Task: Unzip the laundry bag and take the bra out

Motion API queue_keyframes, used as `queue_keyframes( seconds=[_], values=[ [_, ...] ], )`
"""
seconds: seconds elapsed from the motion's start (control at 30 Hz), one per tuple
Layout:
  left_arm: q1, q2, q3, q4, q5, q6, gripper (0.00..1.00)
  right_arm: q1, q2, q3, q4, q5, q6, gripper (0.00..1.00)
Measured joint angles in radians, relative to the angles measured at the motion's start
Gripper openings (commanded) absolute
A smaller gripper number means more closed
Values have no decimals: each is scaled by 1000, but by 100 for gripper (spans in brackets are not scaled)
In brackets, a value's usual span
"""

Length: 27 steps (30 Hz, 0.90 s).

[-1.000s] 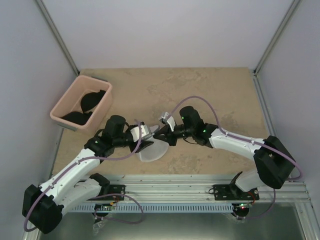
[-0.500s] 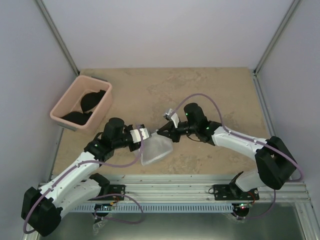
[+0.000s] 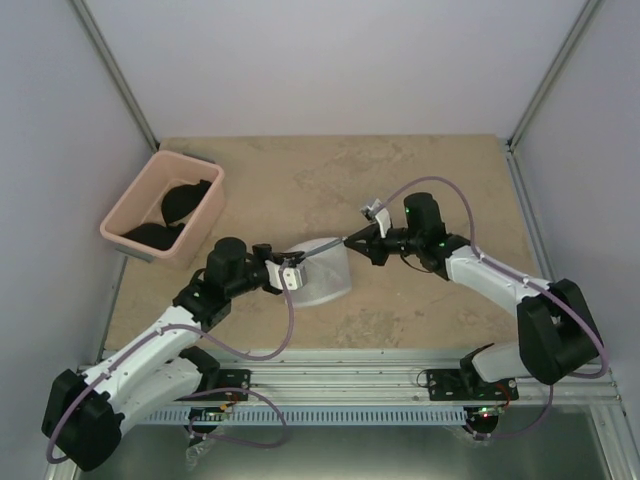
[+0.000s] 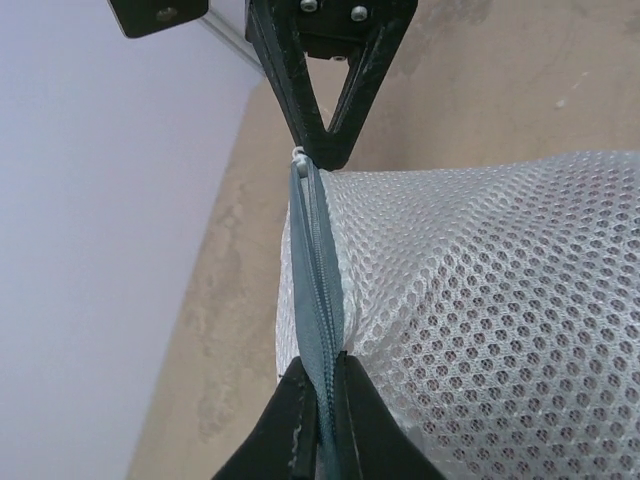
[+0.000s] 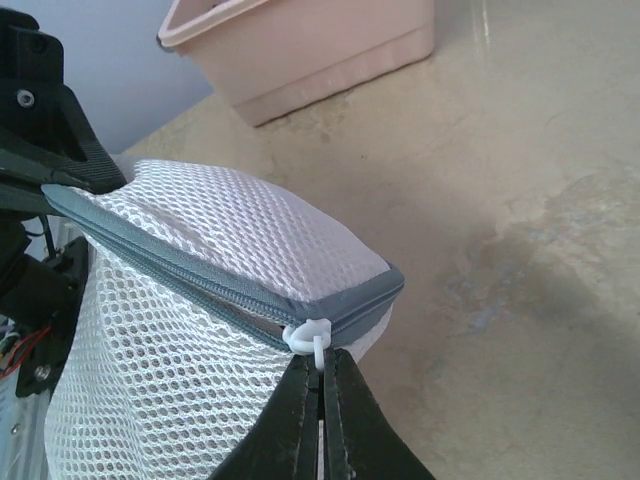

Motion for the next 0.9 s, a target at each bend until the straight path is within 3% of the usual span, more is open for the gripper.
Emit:
queue_keyframes(
  seconds=[0.13, 0.4, 0.7, 0.9],
  values=[
    [18, 21, -8, 69, -2, 68, 0, -14, 2, 14, 14, -7, 2, 1],
    [178, 42, -28, 122, 55, 129, 0, 85, 12, -22, 101, 68, 19, 1],
    [226, -3, -57, -57, 105, 154, 0, 232, 9, -106, 156, 160, 53, 1],
    [238, -14, -5, -214, 105, 169, 65, 237, 11, -63, 151, 192, 55, 0]
  ],
)
